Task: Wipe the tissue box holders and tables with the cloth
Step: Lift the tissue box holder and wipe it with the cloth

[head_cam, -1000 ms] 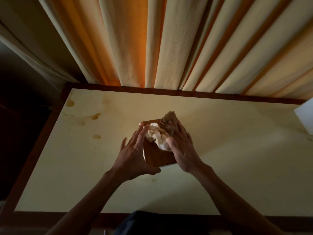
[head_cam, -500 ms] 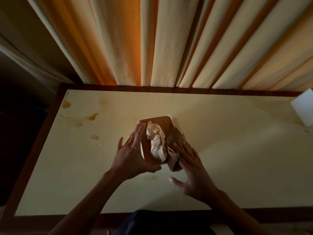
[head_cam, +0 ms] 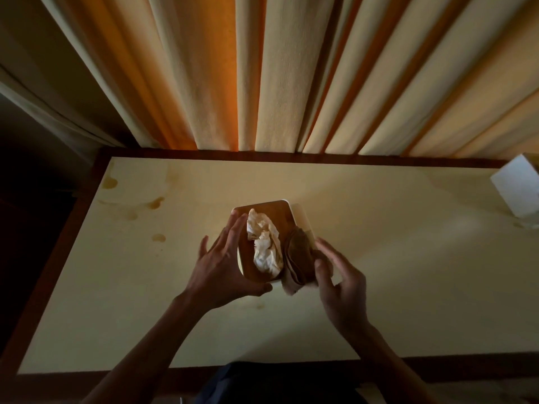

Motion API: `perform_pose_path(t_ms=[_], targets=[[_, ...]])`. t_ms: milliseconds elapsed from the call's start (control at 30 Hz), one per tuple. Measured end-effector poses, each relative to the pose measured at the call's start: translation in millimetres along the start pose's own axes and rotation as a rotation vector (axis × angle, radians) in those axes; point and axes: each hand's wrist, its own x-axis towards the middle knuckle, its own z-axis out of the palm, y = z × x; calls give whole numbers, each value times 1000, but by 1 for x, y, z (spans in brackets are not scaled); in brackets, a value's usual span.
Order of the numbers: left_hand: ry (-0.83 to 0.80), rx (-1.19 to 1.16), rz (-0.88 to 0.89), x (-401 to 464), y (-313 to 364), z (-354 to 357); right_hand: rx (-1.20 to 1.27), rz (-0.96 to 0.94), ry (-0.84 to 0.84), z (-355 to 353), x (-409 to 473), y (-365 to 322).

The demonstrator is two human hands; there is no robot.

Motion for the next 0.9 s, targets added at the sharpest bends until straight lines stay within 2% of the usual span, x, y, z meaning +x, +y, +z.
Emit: perform_pose_path(t_ms=[67,133,267,400,500,600,733,833,900], targets=[[-3,3,-2,0,0,0,-45,72,-68,-3,16,-2],[-1,-2,1,0,1,0,-141,46,-141,-2,28,-4],[15,12,4,0,3,1,-319,-37,-5,1,33,-5],[25,11,-22,-1,7,5,-191,-58,79,4,-4,-15],[37,-11,-35,-2,11,7,-77,-48,43,6,-39,-20],[45,-26,-43,-2,12,9,-101,69,-4,12,-51,-8],[56,-35,-44,-2,12,11,-2,298,-70,26,-49,-9],[60,-28,-48,-2,11,11,58,389,-18,32,-38,-11],[61,-25,-54,-2,11,13,49,382,26,30,-33,-9]])
